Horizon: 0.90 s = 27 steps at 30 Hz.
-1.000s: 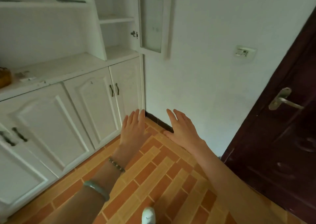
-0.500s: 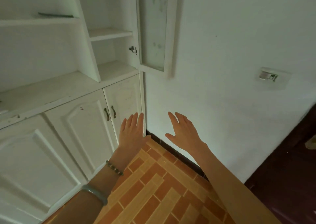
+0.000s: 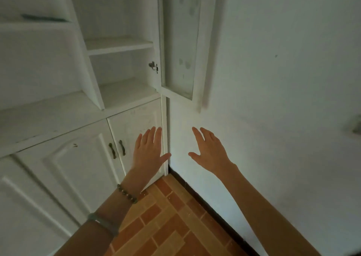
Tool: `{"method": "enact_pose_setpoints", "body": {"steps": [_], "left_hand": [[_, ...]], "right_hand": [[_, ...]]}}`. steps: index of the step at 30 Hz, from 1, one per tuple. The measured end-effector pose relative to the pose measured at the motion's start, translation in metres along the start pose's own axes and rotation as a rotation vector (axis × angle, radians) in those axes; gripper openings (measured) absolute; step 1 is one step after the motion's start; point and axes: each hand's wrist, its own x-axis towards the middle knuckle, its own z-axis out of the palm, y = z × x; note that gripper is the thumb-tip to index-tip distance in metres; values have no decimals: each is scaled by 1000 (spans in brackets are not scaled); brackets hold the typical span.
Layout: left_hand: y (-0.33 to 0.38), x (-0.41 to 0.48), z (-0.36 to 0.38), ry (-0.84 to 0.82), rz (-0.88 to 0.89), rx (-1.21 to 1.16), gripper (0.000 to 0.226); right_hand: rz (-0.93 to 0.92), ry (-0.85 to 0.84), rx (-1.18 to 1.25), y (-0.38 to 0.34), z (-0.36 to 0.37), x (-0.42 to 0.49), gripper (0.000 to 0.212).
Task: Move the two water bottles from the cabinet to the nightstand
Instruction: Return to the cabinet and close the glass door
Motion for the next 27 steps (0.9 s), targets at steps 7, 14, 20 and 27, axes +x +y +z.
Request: {"method": "enact_pose_setpoints", "body": {"steps": [7, 14, 20, 27], "left_hand": [[19, 100, 20, 58, -70, -1, 87], [11, 174, 24, 125, -87, 24, 87], [-5, 233, 16, 187, -49, 73, 87], [-21, 291, -15, 314, 24, 109, 88]], "right_hand": [[-88, 10, -3, 62, -10, 101, 78], [-173, 56, -15, 83, -16, 178, 77], [-193, 138, -14, 83, -32, 236, 78], [-213, 307, 25, 81, -79, 283, 78]]}}
